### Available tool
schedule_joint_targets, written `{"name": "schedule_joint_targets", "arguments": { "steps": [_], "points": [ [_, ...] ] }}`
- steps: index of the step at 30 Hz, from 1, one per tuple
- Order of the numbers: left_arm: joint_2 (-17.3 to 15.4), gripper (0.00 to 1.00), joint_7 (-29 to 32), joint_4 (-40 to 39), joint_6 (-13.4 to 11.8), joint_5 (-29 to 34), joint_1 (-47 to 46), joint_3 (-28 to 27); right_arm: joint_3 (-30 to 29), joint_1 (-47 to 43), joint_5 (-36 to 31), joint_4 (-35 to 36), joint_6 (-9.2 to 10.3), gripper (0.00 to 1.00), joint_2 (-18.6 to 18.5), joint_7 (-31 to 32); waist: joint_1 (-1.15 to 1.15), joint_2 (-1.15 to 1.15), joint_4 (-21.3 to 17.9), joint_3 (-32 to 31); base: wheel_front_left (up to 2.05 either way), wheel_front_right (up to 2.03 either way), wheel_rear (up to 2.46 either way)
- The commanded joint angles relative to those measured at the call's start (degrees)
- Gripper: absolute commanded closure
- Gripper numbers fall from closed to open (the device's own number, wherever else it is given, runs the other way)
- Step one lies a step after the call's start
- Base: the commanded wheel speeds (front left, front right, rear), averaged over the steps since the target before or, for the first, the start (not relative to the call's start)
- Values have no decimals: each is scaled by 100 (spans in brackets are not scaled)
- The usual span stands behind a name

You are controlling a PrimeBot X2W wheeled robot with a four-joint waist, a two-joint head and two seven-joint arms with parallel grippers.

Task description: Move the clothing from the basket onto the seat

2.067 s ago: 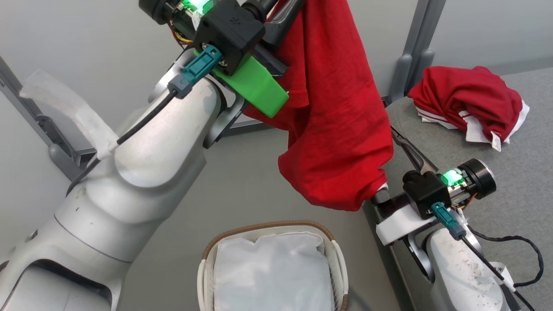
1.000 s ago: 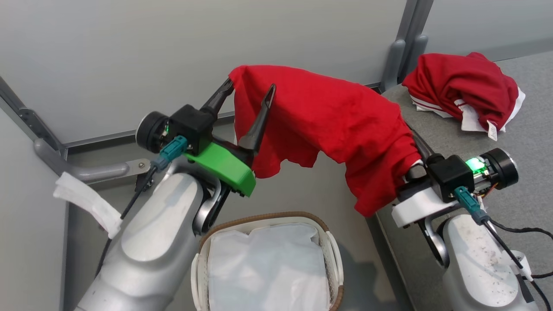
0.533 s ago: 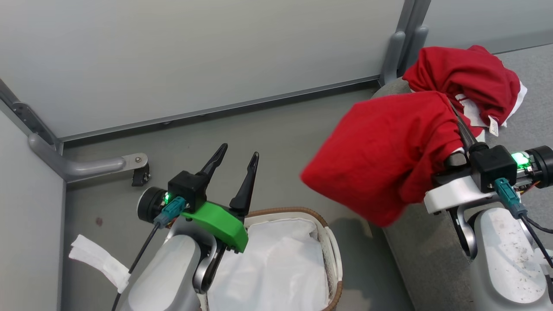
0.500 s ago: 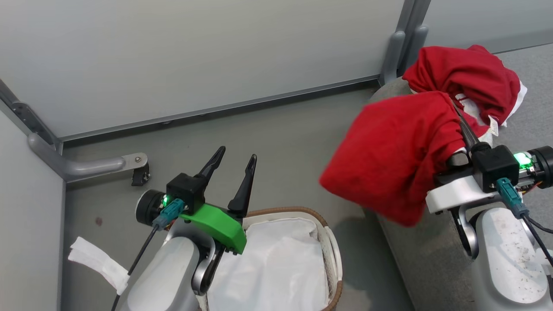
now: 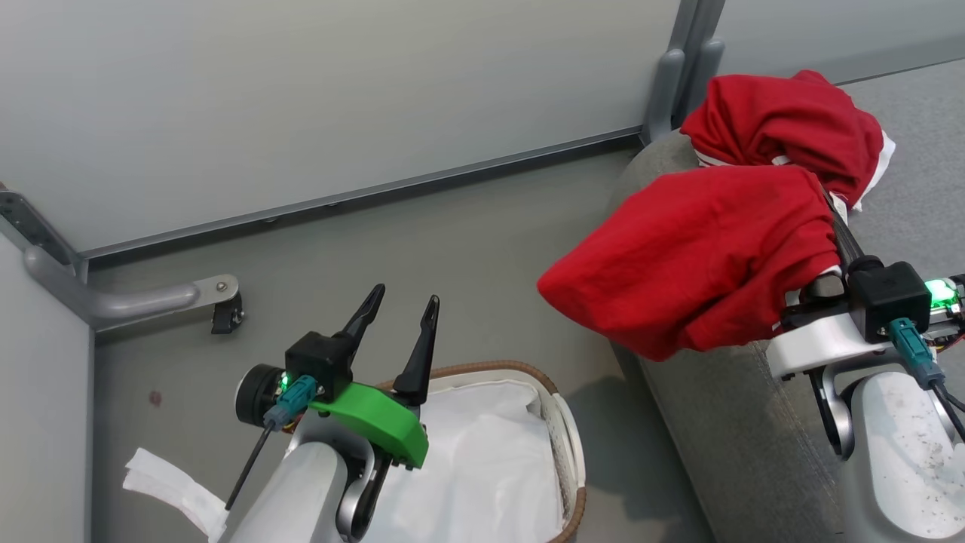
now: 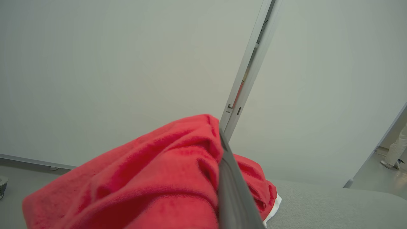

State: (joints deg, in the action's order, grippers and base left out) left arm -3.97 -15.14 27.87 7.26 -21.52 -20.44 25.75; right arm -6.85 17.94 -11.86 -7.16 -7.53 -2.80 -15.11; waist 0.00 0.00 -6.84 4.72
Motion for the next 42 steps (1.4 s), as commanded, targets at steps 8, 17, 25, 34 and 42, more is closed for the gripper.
{"name": "schedule_joint_targets", "arguments": {
  "steps": [8, 17, 25, 34, 42],
  "points": [
    [79, 0, 0, -86, 29, 29, 252, 25, 2, -13, 15, 24, 8, 100, -17, -7, 0, 0, -551, 87, 0, 0, 0],
    [95, 0, 0, -128, 29, -30, 80, 367, -169, 53, 27, 45, 8, 100, -17, -7, 0, 0, -1031, 401, 0, 0, 0],
    [94, 0, 0, -240, 29, -20, -175, 661, -392, 370, -53, 68, 8, 100, -14, -7, 0, 0, -986, 868, 0, 0, 0],
    [93, 0, 0, -358, 29, 105, -523, 825, -812, 1863, -453, 202, 8, 100, -514, -7, 0, 0, -542, 1587, 0, 0, 0],
    [96, 0, 0, -508, 30, 229, -769, 858, -1738, 3407, -482, -68, 8, 100, -1617, -7, 0, 0, -48, 2152, 0, 0, 0]
  ]
}}
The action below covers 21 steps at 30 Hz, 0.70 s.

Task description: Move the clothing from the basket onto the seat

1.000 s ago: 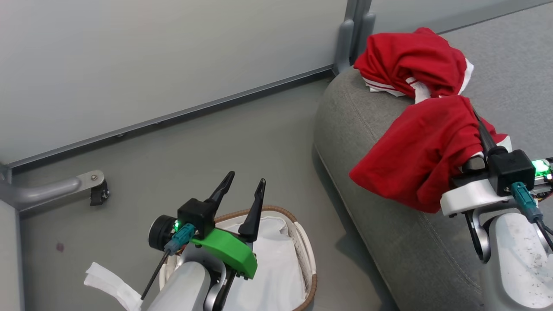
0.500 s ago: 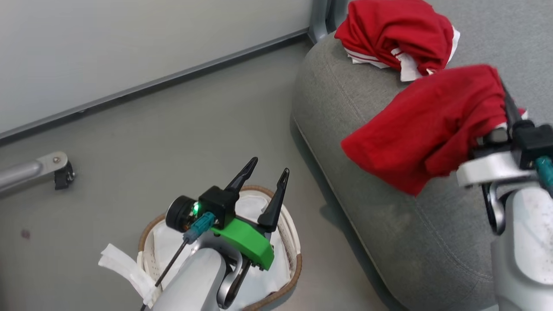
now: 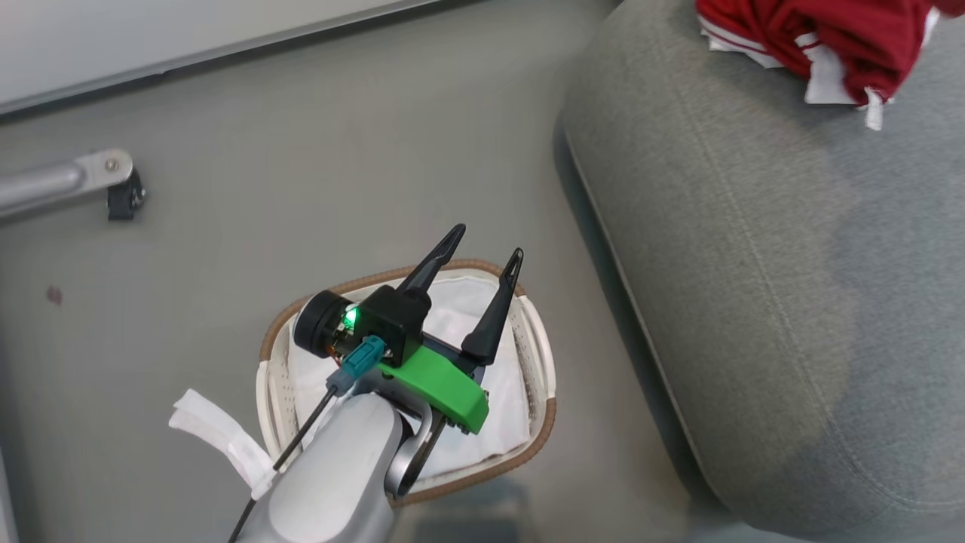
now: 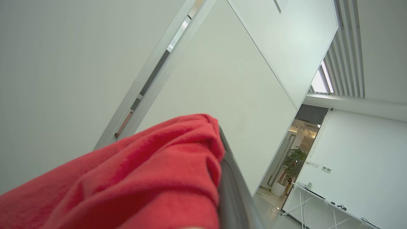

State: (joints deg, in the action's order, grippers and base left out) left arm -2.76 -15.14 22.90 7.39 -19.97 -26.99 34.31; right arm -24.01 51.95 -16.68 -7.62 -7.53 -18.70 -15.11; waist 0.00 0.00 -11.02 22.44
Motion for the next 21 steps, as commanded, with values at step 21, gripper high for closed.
{"name": "schedule_joint_targets", "arguments": {
  "steps": [21],
  "points": [
    [-124, 0, 0, -292, 16, 390, -414, -108, -1296, -601, -400, -1180, 8, 100, 489, -5, 0, 0, 670, 1651, 0, 0, 0]
  ]
}}
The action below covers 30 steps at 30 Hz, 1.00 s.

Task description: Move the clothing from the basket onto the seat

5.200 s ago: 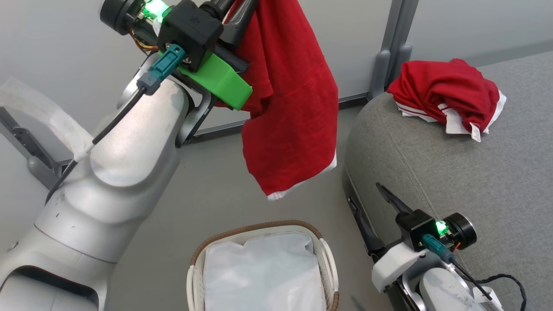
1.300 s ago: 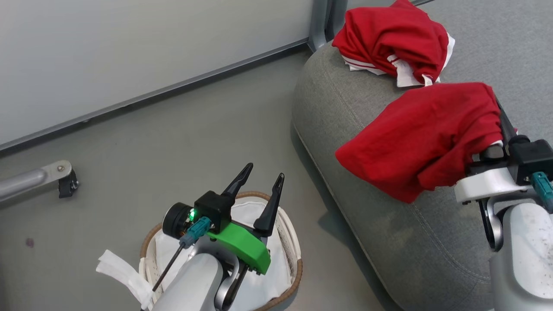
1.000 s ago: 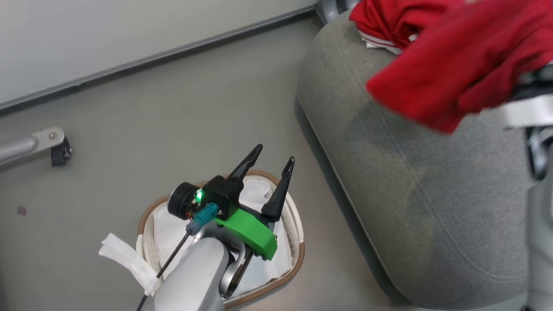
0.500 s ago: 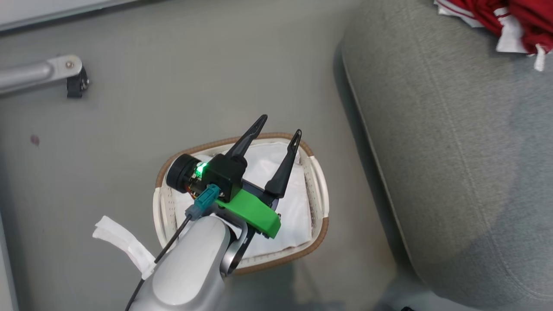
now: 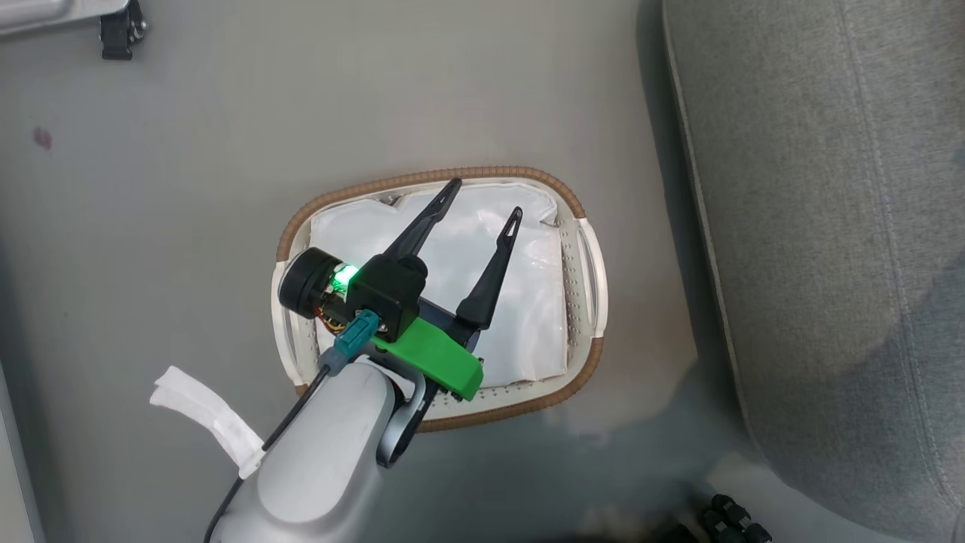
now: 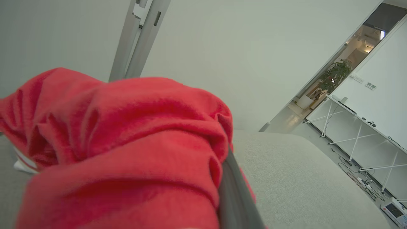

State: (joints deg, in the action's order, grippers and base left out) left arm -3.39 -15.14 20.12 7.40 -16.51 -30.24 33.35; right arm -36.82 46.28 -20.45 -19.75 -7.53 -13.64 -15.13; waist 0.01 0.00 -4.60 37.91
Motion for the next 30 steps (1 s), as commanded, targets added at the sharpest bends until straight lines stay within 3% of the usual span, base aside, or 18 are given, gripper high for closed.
{"name": "schedule_joint_targets", "arguments": {
  "steps": [1, 3, 4, 5, 6, 30],
  "points": [
    [-74, 0, 0, -8, 15, 48, -74, -18, -50, -115, -35, 47, 8, 77, 54, -3, -1, 0, 9, 117, 0, 0, 0],
    [-90, 0, 0, 12, 15, 56, -49, -32, -47, -190, -54, 11, 8, 43, 166, -2, -1, 0, -36, 129, 0, 0, 0],
    [-95, 0, 0, 20, 15, 60, -43, -31, -31, -211, -63, -8, 8, 38, 193, -3, -1, 0, -58, 130, 0, 0, 0],
    [-102, 0, 0, 37, 15, 67, -46, -22, -16, -224, -77, -14, 8, 9, 210, -3, -1, 0, -80, 127, 0, 0, 0],
    [-104, 0, 0, 52, 15, 70, -53, -20, 4, -255, -99, -23, 8, 0, 226, -3, -1, 0, -94, 122, 0, 0, 0],
    [-117, 0, 0, 13, 15, -97, 393, -416, 839, -2050, 188, 200, 8, 0, 1038, -3, -1, 0, -535, -952, 0, 0, 0]
  ]
}}
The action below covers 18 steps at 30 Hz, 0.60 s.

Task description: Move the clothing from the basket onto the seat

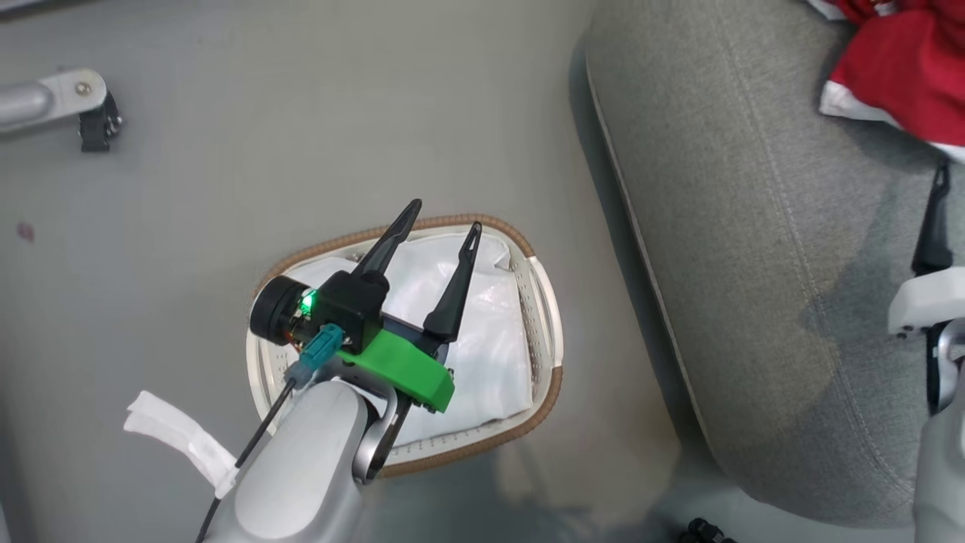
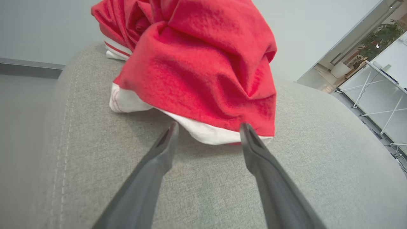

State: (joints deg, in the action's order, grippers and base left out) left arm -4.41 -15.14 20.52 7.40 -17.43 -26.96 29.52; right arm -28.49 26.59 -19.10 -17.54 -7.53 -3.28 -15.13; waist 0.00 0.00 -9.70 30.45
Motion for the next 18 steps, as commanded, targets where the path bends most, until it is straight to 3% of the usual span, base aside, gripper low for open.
{"name": "schedule_joint_targets", "arguments": {
  "steps": [1, 7, 18],
  "points": [
    [-7, 0, 0, -38, 15, -24, 100, -62, 30, -102, 79, -51, 8, 0, 5, -3, 0, 0, -16, -272, 0, 0, 0],
    [46, 0, 0, -119, 15, -40, 357, -347, 220, -92, 122, -196, 8, 0, 28, -3, 0, 0, 133, -785, 0, 0, 0],
    [143, 0, 0, -319, -101, -21, 1034, -1437, 975, -13, 434, -413, 8, 0, 30, -3, 0, 0, 636, -1758, 0, 0, 0]
  ]
}}
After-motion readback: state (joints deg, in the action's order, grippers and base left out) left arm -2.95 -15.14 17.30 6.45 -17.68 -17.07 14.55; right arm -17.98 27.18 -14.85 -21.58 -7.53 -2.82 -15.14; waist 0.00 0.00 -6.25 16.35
